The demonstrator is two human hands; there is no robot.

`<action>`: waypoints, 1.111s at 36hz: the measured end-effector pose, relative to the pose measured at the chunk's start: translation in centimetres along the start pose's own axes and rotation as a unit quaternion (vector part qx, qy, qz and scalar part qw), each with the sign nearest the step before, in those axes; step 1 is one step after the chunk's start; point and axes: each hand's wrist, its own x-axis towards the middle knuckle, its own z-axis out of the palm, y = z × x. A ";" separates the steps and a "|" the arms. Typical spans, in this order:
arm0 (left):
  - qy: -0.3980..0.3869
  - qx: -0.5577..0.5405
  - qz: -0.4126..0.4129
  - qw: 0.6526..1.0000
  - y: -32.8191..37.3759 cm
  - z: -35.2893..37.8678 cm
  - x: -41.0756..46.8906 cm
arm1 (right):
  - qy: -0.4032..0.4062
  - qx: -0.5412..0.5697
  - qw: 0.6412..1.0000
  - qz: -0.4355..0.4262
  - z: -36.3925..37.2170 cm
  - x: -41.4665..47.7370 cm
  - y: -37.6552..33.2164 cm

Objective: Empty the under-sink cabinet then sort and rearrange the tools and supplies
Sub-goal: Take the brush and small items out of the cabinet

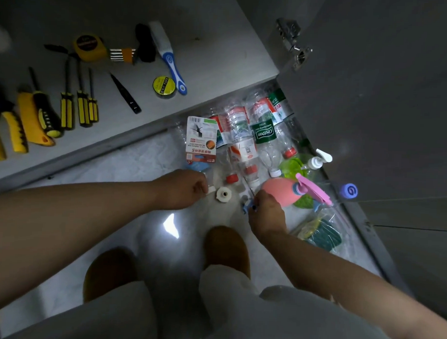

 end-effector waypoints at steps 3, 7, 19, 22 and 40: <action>0.001 0.050 0.012 0.999 -0.6 -0.2 -0.3 | -0.001 -0.003 1.000 0.002 0.0 0.1 -0.5; -0.005 0.095 0.022 0.995 -0.5 -0.6 -0.7 | -0.008 -0.025 1.000 0.008 -0.4 0.0 -1.0; 0.078 0.149 0.059 0.984 0.0 -3.7 -1.8 | 0.047 -0.066 0.981 -0.176 -5.1 0.1 -5.2; 0.148 0.128 0.065 0.979 0.0 -5.1 -1.9 | 0.039 -0.040 0.969 -0.241 -6.7 1.7 -8.5; 0.392 0.114 -0.036 0.912 -4.8 -12.0 1.3 | -0.018 -0.055 0.956 -0.287 -5.9 15.5 -25.7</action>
